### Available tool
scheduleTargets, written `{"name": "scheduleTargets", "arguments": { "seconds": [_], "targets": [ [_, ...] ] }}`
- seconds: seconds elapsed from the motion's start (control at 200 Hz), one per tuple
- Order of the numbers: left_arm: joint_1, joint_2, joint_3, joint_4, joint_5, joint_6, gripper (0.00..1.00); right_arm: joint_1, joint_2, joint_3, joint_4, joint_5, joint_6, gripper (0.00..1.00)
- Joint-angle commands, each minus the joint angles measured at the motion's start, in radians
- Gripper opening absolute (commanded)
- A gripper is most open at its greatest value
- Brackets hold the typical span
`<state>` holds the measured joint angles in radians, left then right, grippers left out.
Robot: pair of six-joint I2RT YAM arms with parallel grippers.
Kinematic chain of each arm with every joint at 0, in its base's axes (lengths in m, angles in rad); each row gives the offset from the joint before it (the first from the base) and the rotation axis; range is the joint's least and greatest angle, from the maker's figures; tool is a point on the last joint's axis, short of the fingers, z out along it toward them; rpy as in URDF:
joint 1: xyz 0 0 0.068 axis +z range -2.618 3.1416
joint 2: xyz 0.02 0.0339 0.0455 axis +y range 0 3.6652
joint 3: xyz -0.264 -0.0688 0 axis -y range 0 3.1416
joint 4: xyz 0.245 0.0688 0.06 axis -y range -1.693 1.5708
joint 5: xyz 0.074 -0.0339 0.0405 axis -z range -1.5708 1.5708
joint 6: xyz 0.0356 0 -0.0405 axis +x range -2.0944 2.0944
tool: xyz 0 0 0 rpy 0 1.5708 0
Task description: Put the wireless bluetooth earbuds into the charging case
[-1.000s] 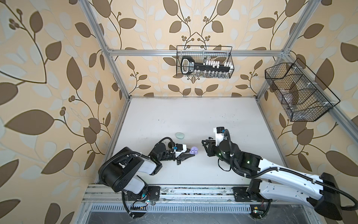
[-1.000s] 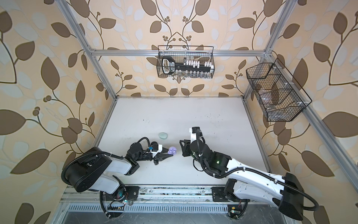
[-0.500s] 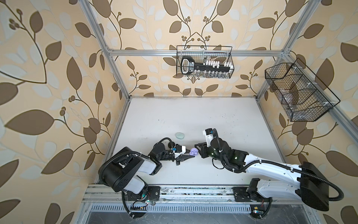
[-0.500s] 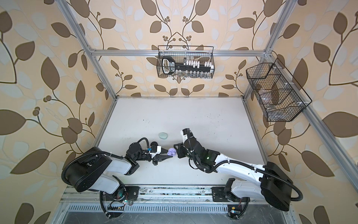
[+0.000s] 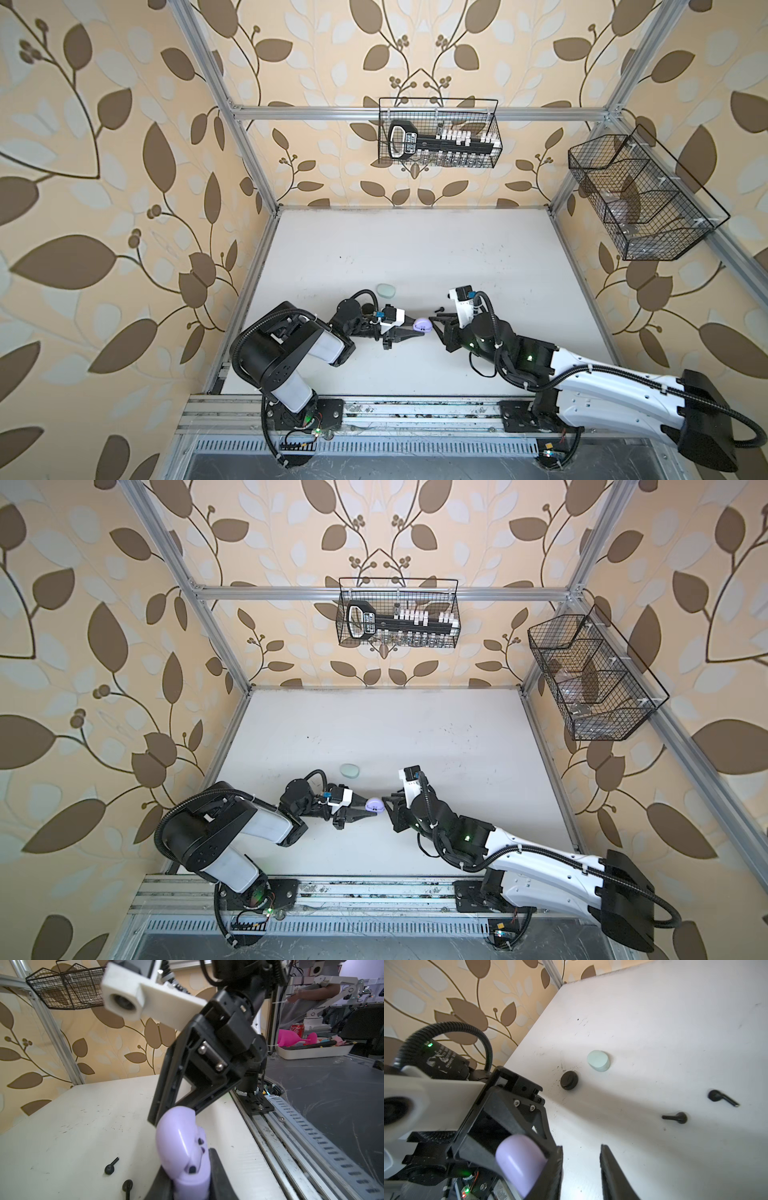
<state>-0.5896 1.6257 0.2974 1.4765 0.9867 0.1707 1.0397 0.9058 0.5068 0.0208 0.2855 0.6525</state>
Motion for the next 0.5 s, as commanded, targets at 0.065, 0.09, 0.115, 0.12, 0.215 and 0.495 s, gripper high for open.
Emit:
{"name": "scheduleTargets", "arguments": {
  "seconds": [0.065, 0.09, 0.115, 0.12, 0.215, 0.495],
  "targets": [
    [0.002, 0.055, 0.038, -0.054, -0.086, -0.062, 0.00, 0.031, -0.148, -0.002, 0.011, 0.077, -0.022, 0.35],
    [0.002, 0.051, 0.038, -0.054, -0.083, -0.062, 0.00, 0.031, -0.162, -0.010, 0.003, 0.088, -0.022, 0.35],
    [0.002, 0.046, 0.035, -0.054, -0.082, -0.063, 0.00, 0.031, -0.172, -0.015, -0.005, 0.102, -0.018, 0.35],
    [0.002, 0.044, 0.035, -0.053, -0.082, -0.063, 0.00, 0.031, -0.174, -0.016, -0.007, 0.104, -0.017, 0.35],
    [0.002, 0.042, 0.032, -0.053, -0.086, -0.064, 0.00, 0.031, -0.196, -0.023, -0.044, 0.151, -0.004, 0.35],
    [0.011, 0.272, 0.218, -0.053, -0.350, -0.333, 0.00, 0.019, -0.226, 0.052, -0.251, 0.301, 0.073, 0.38]
  ]
}}
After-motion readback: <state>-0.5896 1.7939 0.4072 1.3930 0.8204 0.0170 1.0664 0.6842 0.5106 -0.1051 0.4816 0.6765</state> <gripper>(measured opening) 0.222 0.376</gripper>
